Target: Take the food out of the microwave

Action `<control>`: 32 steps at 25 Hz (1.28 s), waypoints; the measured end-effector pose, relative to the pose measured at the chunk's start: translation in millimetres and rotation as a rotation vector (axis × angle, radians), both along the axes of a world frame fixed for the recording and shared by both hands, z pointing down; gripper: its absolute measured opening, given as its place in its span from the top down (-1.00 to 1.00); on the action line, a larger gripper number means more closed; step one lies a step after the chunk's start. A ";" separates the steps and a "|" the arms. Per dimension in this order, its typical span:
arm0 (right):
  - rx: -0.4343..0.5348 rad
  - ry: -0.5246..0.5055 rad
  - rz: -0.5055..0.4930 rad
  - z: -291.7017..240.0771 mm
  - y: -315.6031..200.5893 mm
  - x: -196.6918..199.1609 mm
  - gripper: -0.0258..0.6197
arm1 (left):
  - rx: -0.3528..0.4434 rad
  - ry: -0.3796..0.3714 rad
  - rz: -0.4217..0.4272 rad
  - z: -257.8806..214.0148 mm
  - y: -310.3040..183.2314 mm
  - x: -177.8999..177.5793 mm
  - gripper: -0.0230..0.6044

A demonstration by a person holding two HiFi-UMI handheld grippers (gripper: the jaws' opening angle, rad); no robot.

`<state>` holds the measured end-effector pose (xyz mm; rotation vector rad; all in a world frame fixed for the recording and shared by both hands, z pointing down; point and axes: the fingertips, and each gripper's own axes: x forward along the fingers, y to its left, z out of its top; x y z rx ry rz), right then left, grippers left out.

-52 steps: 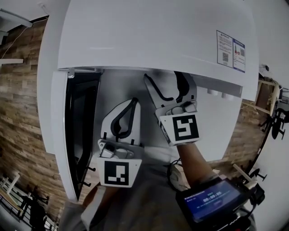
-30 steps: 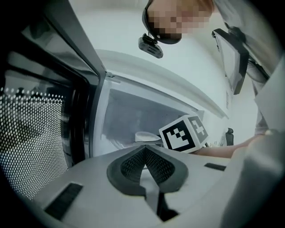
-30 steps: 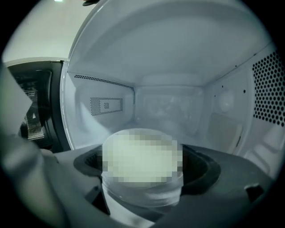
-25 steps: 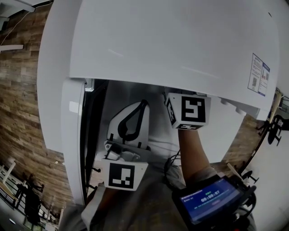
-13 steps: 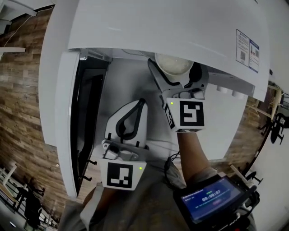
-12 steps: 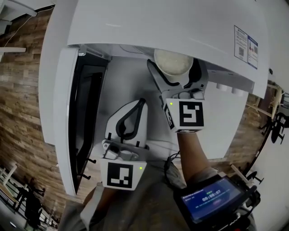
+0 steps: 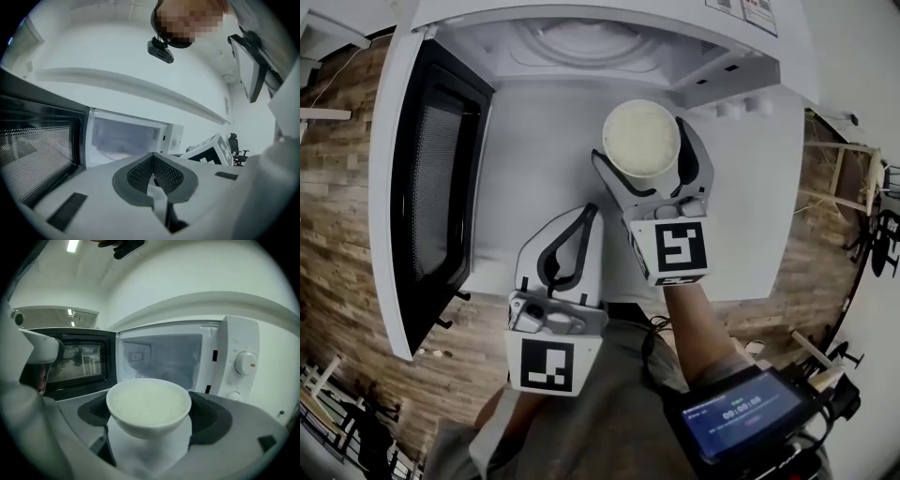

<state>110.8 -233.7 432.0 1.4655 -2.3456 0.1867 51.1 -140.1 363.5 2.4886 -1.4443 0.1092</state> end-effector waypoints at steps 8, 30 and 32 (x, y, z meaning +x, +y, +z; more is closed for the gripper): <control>-0.094 0.025 0.006 46.3 42.8 24.5 -0.67 | -0.003 0.008 0.016 5.3 24.3 21.8 0.91; -0.219 0.056 -0.031 90.4 41.7 28.1 -0.68 | -0.043 -0.014 0.010 22.0 5.2 16.2 0.91; -0.222 0.064 -0.032 91.7 43.6 28.4 -0.68 | -0.040 -0.014 0.016 21.0 7.1 17.7 0.91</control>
